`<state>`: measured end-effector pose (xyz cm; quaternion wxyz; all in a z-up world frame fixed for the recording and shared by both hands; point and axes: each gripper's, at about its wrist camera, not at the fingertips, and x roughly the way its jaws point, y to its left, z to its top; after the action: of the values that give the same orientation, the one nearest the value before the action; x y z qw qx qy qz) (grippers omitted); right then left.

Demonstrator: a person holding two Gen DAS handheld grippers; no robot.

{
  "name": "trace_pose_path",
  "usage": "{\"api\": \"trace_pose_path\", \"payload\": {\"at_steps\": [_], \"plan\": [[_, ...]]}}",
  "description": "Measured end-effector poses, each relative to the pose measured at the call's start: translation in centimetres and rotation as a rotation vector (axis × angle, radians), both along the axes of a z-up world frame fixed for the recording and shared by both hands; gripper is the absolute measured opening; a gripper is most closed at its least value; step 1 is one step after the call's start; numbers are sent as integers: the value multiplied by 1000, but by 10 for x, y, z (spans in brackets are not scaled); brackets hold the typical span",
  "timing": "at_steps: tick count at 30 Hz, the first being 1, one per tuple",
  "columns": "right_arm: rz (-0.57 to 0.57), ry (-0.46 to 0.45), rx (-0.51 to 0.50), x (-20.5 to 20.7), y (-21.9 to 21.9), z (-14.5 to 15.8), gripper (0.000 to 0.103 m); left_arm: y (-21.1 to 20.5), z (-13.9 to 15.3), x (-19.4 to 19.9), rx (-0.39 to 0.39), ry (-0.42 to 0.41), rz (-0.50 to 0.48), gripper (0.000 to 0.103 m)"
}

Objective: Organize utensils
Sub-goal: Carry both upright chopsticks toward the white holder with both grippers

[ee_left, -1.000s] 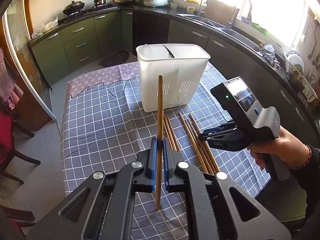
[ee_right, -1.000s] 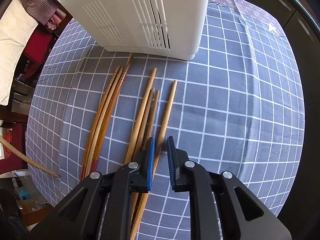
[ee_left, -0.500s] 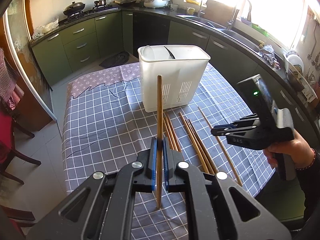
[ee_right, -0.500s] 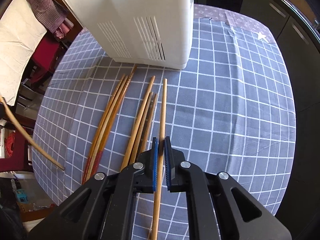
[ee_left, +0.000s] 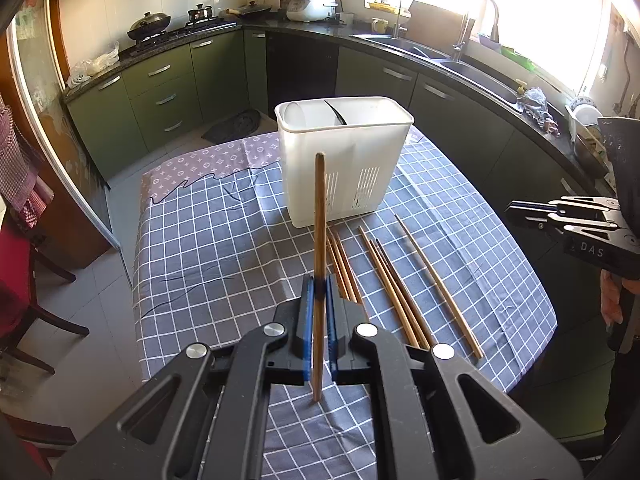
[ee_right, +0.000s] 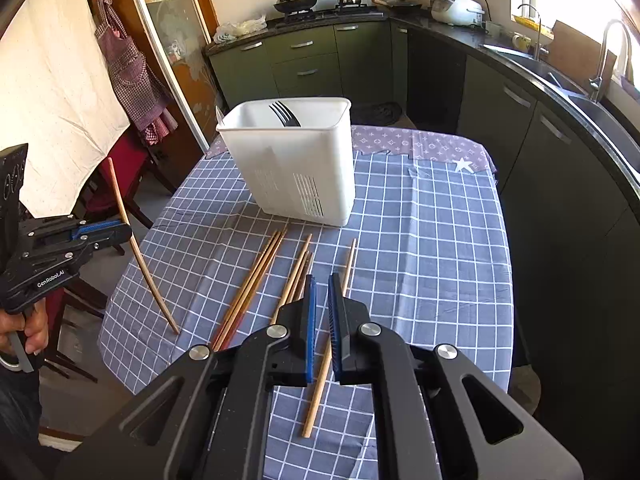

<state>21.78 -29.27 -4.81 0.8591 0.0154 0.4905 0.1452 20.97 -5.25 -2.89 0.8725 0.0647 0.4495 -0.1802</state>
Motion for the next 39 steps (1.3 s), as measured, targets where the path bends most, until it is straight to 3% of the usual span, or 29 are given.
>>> {"api": "trace_pose_path", "payload": {"at_steps": [6,10,21,25,27,31,34,39], "plan": [[-12,231,-5,43,10,-71,11,-3,2,-4,8,-4,-4,6],[-26,305,-73,68,18,-101,13,-4,3,-6,11,-7,-8,6],[-30,462,-165,102,30,-135,13,-4,3,-7,8,-11,-26,6],[-21,452,-205,104,39,-137,14,-4,3,-7,9,-11,-23,6],[-21,438,-223,104,39,-137,9,-3,3,-7,5,-11,-23,6],[-24,417,-169,97,36,-131,7,-1,3,-8,5,-12,-24,6],[-32,366,-113,85,24,-110,7,1,4,-8,6,-11,-19,6],[-22,201,-3,54,5,-51,7,1,5,-7,11,-10,-13,6]]}}
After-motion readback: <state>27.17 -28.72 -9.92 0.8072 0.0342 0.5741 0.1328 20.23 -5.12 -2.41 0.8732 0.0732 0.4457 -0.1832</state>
